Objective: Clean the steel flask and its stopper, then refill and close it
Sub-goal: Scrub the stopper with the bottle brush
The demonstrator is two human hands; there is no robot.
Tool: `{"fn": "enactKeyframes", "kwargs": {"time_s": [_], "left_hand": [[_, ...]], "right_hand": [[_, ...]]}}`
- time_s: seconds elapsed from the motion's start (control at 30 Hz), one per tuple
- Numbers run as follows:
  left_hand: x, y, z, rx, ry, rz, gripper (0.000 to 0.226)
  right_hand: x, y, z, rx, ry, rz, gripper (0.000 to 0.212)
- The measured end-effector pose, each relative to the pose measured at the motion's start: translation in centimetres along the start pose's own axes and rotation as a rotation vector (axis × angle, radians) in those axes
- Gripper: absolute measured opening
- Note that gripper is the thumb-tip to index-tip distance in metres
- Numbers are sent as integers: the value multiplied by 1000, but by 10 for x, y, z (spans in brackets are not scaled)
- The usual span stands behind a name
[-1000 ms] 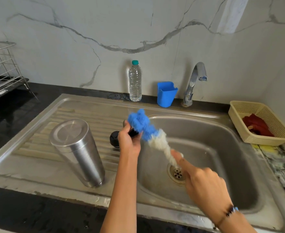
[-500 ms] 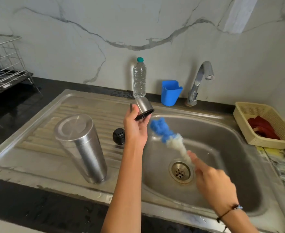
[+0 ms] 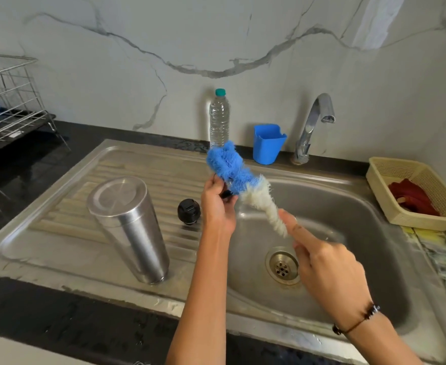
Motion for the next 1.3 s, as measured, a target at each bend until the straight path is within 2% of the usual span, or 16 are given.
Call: {"fn": "enactKeyframes", "kwargs": {"time_s": [0.17, 0.3, 0.5, 0.67, 0.83, 0.93, 1.13, 1.23, 1.3], "left_hand": [[13, 4, 10, 15, 108, -81, 16], [3, -5, -1, 53, 39, -79, 31], [15, 6, 5, -19, 66, -110, 29], [5, -6, -1, 60, 5, -170, 29], [23, 0, 9, 10, 28, -237, 30], [23, -1, 10, 38, -14, -231, 26], [23, -1, 8, 18, -46, -184, 28], [27, 7, 12, -14, -50, -196, 29], [31, 7, 15, -17, -23, -171, 19]], "right_hand": [[-5, 11, -21, -61, -60, -29, 70], [-4, 5, -3, -27, -8, 46, 66], [-4, 7, -22, -37, -93, 33, 63], [-5, 2, 6, -1, -44, 66, 61], [-2, -2, -18, 4, -108, 56, 58], [-1, 3, -7, -27, -102, 65, 58], [3, 8, 12, 14, 36, 223, 60], [4, 13, -2, 7, -38, 144, 62], [3, 14, -7, -12, -81, 97, 65]]}}
Point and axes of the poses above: each hand's wrist, its own z-axis towards the middle knuckle, its own x-axis out of the back of the hand, y = z × x, the point moved 2 cm from there along z, towards the middle knuckle, and after that the axes turned 3 degrees about -z, right-handed, at the moved point
